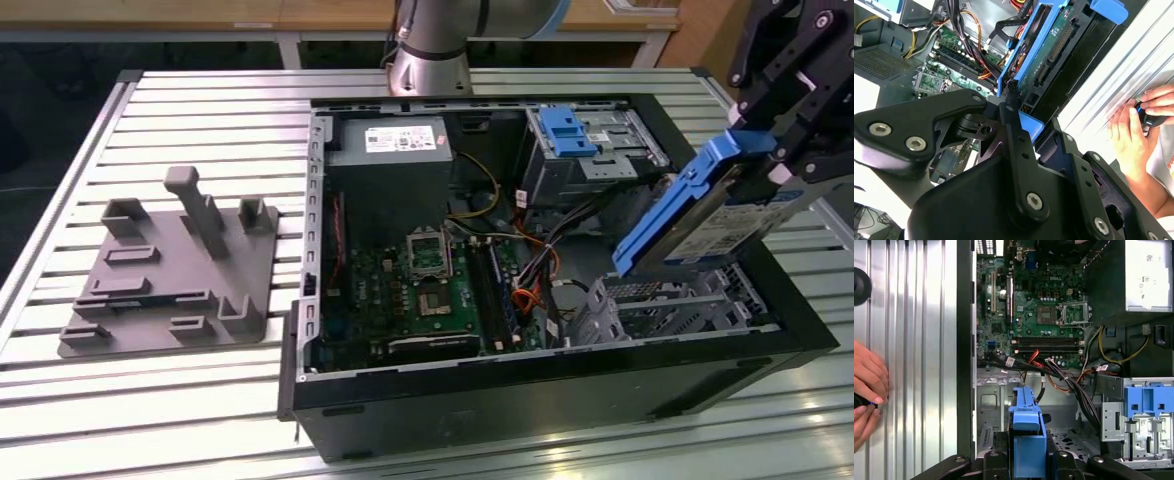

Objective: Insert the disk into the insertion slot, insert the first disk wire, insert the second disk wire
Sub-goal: 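Insert the disk into the insertion slot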

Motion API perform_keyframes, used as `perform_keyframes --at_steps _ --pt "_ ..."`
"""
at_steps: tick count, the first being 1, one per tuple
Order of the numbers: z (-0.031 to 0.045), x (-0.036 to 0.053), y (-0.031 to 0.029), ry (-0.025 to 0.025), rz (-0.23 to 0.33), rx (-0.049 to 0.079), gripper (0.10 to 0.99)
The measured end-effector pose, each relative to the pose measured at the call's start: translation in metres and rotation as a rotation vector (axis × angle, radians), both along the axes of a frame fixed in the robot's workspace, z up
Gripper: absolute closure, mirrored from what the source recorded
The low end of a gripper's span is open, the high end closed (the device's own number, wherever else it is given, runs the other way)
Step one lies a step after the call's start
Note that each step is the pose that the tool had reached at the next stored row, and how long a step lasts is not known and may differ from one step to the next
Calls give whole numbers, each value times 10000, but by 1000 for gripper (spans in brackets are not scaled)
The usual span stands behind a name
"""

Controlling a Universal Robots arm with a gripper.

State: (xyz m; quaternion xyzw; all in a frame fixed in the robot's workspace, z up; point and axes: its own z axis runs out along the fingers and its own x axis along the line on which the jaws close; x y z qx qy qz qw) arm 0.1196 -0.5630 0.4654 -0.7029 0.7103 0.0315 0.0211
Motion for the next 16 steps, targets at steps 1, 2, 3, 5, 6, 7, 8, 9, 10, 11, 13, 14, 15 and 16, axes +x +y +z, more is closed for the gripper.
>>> perform_keyframes --at_steps 1,2,3,5,6,7,8,9,10,11,13,14,15,16 --pt "-4 0 -5 0 0 -2 722" --pt "-10 0 -11 0 0 -1 722" --pt "-15 0 -16 0 0 -1 722" --pt "-26 -1 -28 0 0 -1 722" --pt "-31 -1 -33 0 0 0 722" --pt "-36 -1 -38 0 -1 0 722" --pt "-41 -1 -42 1 -1 -1 722" --pt "-46 -1 -44 0 0 -1 722" --pt "-52 -1 -46 0 1 -2 722" --pt "-58 -2 -47 0 1 -4 722" --pt "-75 -3 -48 0 0 -4 722" --pt "-85 -4 -48 0 0 -4 722" --pt "-93 -4 -48 0 0 -6 722" --pt "-102 -4 -49 1 0 -5 722"
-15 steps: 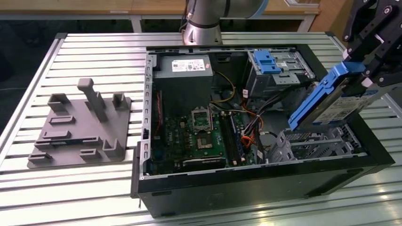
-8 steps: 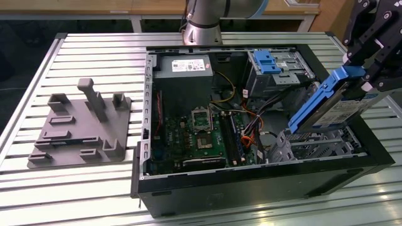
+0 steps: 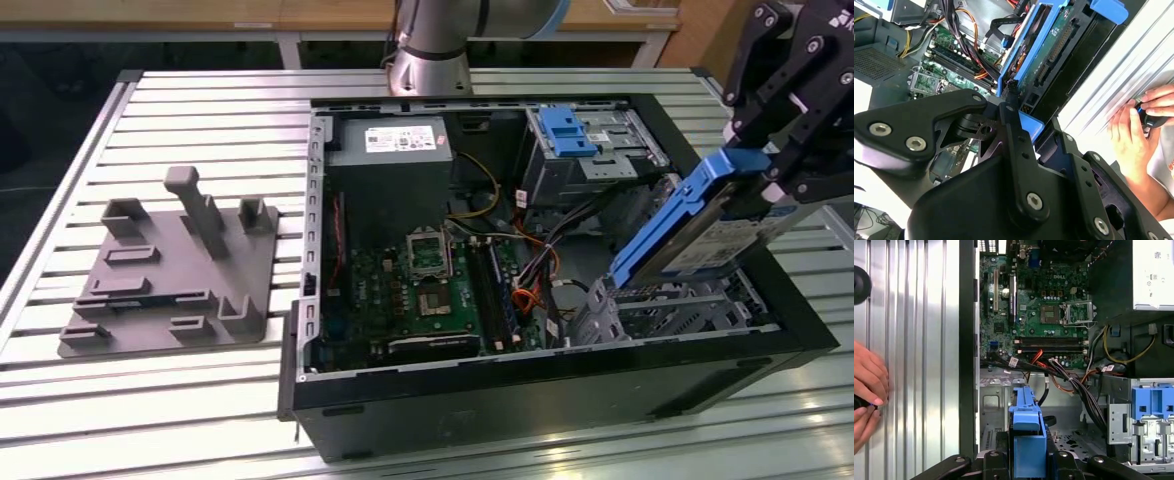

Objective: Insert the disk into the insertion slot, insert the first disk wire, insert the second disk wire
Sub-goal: 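Insert the disk into the insertion slot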

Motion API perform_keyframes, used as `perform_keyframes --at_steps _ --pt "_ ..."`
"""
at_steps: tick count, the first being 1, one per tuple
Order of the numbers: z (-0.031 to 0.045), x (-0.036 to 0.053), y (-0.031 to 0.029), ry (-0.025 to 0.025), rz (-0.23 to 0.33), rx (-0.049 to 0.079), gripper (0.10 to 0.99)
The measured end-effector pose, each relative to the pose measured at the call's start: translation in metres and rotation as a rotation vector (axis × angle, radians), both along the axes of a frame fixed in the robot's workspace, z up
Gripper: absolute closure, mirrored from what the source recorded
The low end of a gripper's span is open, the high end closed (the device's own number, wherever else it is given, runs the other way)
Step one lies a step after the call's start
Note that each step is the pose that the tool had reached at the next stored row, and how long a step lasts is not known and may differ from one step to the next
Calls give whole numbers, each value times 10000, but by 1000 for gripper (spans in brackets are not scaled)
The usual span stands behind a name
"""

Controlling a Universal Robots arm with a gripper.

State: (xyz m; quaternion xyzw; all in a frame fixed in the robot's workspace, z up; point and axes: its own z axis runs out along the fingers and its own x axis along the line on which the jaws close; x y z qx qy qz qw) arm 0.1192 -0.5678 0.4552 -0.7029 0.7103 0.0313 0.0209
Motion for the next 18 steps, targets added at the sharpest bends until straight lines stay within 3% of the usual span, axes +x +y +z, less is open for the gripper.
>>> perform_keyframes --at_steps 18 --pt "-115 -10 -14 0 1 -10 722"
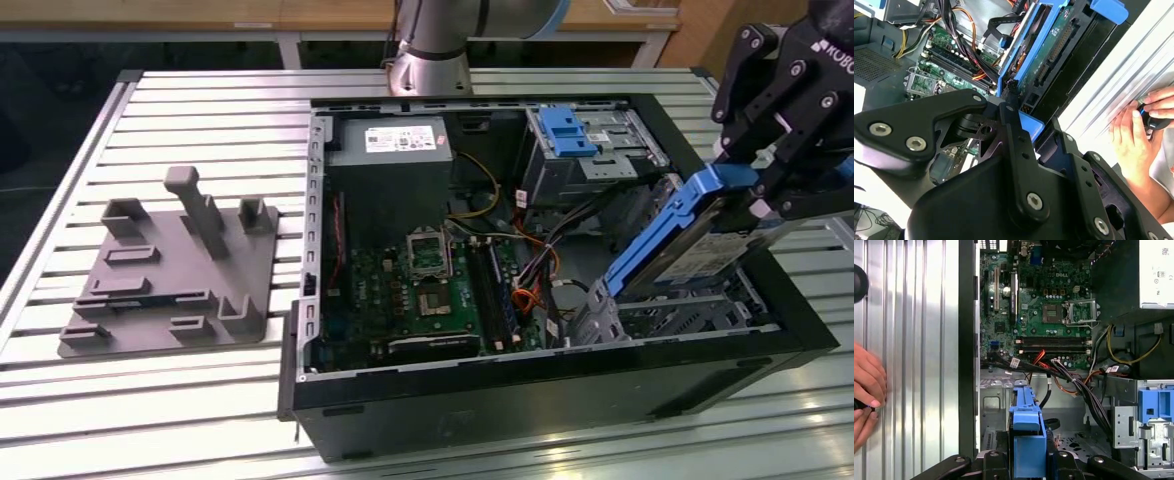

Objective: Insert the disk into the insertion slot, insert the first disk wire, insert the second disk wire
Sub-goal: 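Insert the disk into the insertion slot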

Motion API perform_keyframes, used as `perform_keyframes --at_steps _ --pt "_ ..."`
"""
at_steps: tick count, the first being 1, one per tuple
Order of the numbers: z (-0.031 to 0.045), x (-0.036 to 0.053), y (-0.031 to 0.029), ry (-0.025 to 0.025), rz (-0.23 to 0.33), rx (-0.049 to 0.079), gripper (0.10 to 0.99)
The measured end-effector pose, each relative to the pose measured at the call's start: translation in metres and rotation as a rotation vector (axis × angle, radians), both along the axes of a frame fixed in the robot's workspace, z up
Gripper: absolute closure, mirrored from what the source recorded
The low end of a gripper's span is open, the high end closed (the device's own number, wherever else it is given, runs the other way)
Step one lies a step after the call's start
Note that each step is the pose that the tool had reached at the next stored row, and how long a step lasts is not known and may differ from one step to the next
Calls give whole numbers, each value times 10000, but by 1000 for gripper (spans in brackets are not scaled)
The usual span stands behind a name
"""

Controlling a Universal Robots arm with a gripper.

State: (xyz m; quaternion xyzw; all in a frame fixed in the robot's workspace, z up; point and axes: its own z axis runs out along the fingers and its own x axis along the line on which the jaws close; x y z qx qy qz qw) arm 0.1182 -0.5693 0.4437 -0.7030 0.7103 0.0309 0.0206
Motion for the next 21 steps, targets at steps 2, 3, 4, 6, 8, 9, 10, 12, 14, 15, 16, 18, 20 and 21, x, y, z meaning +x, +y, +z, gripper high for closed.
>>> perform_keyframes --at_steps 2,3,4,6,8,9,10,12,14,15,16,18,20,21 --pt "-14 0 -1 0 0 0 722" --pt "-23 0 -1 0 0 1 722" --pt "-31 0 -1 0 0 -4 722" --pt "-49 -1 -2 2 0 -9 722" --pt "-75 -1 -3 1 1 -3 722" --pt "-84 -1 -4 1 2 -1 722" --pt "-90 0 -3 1 3 -1 722" --pt "-92 0 -4 6 4 0 722" --pt "-91 1 -5 33 5 -5 722" --pt "-86 6 -5 70 8 -8 722" --pt "-79 13 -5 113 7 -8 722" --pt "-60 33 -5 192 4 -18 722" --pt "-53 59 -5 263 4 -20 722" --pt "-52 74 -5 294 4 -22 722"
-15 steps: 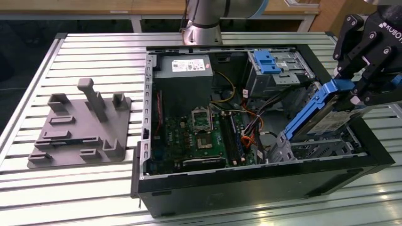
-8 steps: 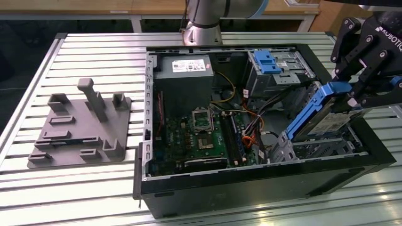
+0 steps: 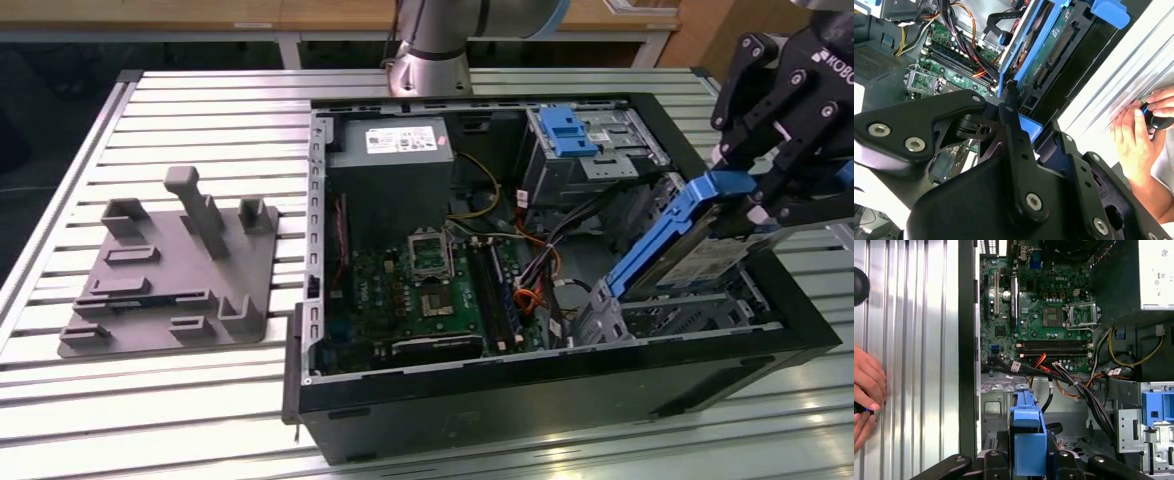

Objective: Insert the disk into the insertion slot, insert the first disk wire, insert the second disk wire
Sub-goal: 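Insert the disk into the insertion slot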

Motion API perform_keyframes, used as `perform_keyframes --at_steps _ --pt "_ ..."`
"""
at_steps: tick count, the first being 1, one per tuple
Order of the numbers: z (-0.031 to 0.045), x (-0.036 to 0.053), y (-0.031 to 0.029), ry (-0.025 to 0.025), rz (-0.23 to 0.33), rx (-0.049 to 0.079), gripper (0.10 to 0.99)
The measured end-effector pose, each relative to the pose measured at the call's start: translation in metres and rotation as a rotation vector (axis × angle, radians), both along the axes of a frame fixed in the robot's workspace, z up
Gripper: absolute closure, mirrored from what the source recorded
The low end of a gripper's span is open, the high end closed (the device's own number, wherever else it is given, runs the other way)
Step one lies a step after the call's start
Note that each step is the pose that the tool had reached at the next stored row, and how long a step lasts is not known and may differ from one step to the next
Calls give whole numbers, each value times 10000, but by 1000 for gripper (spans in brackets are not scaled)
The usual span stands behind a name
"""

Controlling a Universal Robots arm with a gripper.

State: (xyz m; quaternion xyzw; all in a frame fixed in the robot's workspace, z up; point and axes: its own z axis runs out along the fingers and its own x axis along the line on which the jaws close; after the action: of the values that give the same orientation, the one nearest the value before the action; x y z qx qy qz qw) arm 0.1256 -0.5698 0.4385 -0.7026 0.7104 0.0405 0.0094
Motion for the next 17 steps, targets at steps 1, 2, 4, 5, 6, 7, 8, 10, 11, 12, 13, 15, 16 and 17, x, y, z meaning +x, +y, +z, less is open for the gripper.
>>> perform_keyframes --at_steps 1,2,4,5,6,7,8,10,11,12,13,15,16,17 --pt "0 11 0 20 0 0 722" --pt "1 21 0 33 0 -2 722" --pt "-9 30 1 38 -1 0 722" --pt "-21 31 0 37 -1 -2 722" --pt "-38 31 0 37 -1 0 722" --pt "-57 32 0 37 0 0 722" --pt "-74 33 0 37 -1 0 722" --pt "-112 35 0 37 0 0 722" --pt "-130 37 0 37 0 0 722" --pt "-148 39 0 37 0 -1 722" --pt "-166 41 0 37 0 -1 722" --pt "-203 43 0 37 0 0 722" --pt "-220 44 0 35 0 -1 722" --pt "-236 45 0 35 0 -3 710"
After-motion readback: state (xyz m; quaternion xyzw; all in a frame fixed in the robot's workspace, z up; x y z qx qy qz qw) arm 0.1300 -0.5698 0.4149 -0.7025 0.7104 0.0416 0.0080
